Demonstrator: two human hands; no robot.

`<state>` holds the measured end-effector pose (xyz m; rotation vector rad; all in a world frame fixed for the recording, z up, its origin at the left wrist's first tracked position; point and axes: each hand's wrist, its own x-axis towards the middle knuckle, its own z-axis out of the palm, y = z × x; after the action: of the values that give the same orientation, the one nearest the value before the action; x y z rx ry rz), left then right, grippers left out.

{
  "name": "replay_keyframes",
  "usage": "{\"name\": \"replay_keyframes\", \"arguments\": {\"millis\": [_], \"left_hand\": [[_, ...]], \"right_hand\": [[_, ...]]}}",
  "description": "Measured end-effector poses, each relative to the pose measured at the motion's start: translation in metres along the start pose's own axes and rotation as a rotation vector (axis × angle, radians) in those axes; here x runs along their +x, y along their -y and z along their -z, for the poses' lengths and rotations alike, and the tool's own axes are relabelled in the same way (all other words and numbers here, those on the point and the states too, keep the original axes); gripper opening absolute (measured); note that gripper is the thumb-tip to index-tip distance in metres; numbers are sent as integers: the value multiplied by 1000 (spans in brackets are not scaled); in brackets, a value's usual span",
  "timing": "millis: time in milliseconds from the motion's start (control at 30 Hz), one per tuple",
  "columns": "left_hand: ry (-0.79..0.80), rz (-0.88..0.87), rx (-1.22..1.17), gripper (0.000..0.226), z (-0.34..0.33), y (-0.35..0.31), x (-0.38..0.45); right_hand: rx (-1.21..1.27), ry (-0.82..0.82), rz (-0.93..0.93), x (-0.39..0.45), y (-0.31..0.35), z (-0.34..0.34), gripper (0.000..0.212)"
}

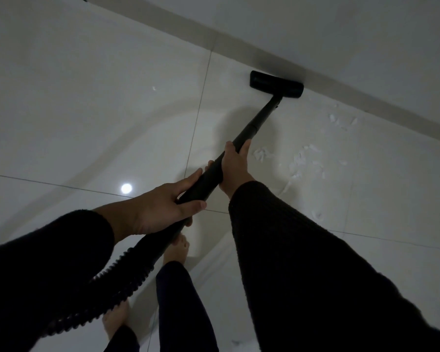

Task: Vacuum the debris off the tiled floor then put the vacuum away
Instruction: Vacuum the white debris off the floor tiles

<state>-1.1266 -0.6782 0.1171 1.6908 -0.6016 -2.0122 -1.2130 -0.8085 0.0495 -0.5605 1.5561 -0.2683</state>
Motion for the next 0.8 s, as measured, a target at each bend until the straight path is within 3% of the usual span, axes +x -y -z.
{"name": "replay_keyframes", "arguments": {"millis": [367,533,800], "left_hand": [[27,-15,49,73,-25,6,-5],[23,-47,140,71,-36,28,-28],[85,-70,46,69,-66,80,-83]], "right_hand": [[-3,-30,-10,-15,-13,28,66],[25,-54,-29,-41,-42,35,65],[38,-68,-41,-90,-108,47,65]]}}
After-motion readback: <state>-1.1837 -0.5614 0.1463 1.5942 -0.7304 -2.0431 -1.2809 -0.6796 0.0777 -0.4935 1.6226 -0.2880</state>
